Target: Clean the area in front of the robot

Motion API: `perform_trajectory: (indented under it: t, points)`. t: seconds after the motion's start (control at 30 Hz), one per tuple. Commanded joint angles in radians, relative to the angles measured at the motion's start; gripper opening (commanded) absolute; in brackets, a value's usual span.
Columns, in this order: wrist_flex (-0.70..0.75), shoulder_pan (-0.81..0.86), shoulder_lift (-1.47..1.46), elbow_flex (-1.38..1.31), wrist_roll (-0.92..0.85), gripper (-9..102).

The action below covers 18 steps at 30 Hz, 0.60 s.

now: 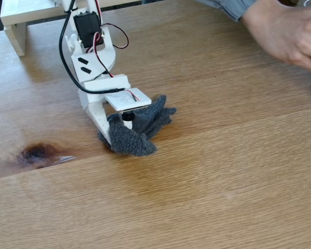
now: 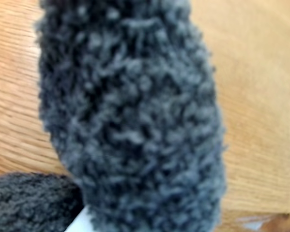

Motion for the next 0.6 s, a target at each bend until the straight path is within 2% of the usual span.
perform_trajectory:
  t: [0.0, 0.13, 0.4, 0.57]
  points:
    - [-0.08, 0.123, -0.026, -0.029, -0.075, 0]
    - [-0.057, 0.23, -0.041, -0.055, -0.08, 0]
    - [0.179, 0.422, -0.078, -0.278, -0.031, 0]
    - [0.225, 0.511, -0.12, -0.359, -0.077, 0]
